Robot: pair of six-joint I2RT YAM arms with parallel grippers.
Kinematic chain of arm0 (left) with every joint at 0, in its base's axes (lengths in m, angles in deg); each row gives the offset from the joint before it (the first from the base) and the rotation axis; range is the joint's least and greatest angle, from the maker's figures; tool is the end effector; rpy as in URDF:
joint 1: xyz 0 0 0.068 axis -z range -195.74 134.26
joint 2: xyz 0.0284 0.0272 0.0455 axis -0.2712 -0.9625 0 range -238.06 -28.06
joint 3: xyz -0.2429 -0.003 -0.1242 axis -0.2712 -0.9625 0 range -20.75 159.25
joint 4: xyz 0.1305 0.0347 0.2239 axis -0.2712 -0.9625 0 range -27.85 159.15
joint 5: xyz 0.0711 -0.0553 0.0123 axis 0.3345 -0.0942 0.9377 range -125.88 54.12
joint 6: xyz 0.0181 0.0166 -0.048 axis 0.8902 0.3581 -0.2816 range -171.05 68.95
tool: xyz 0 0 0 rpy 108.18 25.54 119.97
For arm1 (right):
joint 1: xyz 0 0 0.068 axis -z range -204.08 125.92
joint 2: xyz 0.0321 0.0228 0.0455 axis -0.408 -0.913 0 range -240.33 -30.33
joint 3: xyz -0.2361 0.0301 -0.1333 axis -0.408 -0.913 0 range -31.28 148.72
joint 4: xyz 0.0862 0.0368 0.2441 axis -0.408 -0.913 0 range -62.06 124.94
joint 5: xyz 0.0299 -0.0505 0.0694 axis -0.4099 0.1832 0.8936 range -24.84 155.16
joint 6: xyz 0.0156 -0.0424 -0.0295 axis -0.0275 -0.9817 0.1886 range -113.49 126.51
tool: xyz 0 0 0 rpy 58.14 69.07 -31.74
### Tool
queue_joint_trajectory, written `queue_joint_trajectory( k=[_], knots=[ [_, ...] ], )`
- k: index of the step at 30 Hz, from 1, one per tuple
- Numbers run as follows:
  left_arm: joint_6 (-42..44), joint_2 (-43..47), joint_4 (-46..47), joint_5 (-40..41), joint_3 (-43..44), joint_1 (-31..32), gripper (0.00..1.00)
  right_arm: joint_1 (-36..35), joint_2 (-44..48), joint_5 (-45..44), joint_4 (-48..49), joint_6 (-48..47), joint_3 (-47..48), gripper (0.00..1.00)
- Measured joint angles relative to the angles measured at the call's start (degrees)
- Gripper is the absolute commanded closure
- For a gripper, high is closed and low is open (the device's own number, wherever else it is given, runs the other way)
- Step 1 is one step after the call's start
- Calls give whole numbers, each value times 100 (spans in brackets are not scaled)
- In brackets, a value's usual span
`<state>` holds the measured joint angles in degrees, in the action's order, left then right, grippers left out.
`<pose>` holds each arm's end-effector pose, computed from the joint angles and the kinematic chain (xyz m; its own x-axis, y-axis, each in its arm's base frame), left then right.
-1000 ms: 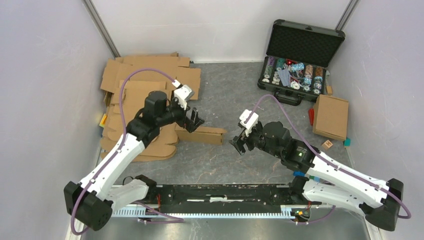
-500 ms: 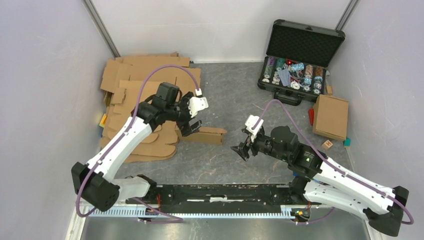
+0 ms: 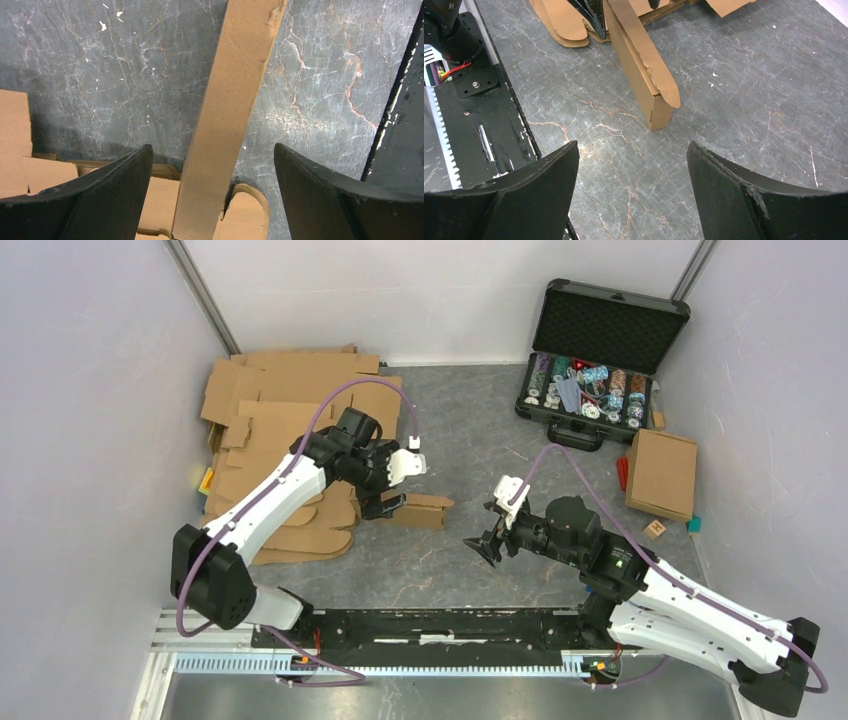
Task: Fold the paper box
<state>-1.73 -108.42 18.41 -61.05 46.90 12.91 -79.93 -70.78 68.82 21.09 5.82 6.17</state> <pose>0.2345 -0.1453 0.2835 -0.0562 0.8127 -0.5800 0.9869 0.1332 0.0911 0.0946 0.1434 0.3001 -0.1522 -0.2460 -0.9572 -0.8621 0.5067 0.0069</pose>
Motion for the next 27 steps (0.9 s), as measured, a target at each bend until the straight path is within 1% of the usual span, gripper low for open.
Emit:
queue_joint_trajectory(
  k=[3,6,7,9,10,11,16,20,24,27],
  knots=[
    [37,-107,-4,24,0,4,19,0,13,24,4,0,-20,16],
    [52,-190,-7,15,0,11,24,0,42,42,4,0,-52,16],
    [52,-216,-7,15,0,15,28,0,50,44,4,0,-59,16],
    [52,-289,-7,24,0,35,39,-2,74,44,4,0,-70,16],
    [50,-332,-7,26,0,52,46,0,83,44,4,0,-72,16],
    [48,-374,-9,39,2,74,49,-2,96,44,2,0,-74,16],
    [24,-586,-20,109,79,232,56,0,129,44,7,0,-87,16],
    [-201,-824,-35,118,369,481,67,0,144,44,48,0,-144,16],
    [-507,-1231,-28,142,841,863,69,0,149,39,50,55,-181,16],
    [-686,-1587,-13,236,1145,1147,66,0,184,-37,79,138,-212,16]
  ],
)
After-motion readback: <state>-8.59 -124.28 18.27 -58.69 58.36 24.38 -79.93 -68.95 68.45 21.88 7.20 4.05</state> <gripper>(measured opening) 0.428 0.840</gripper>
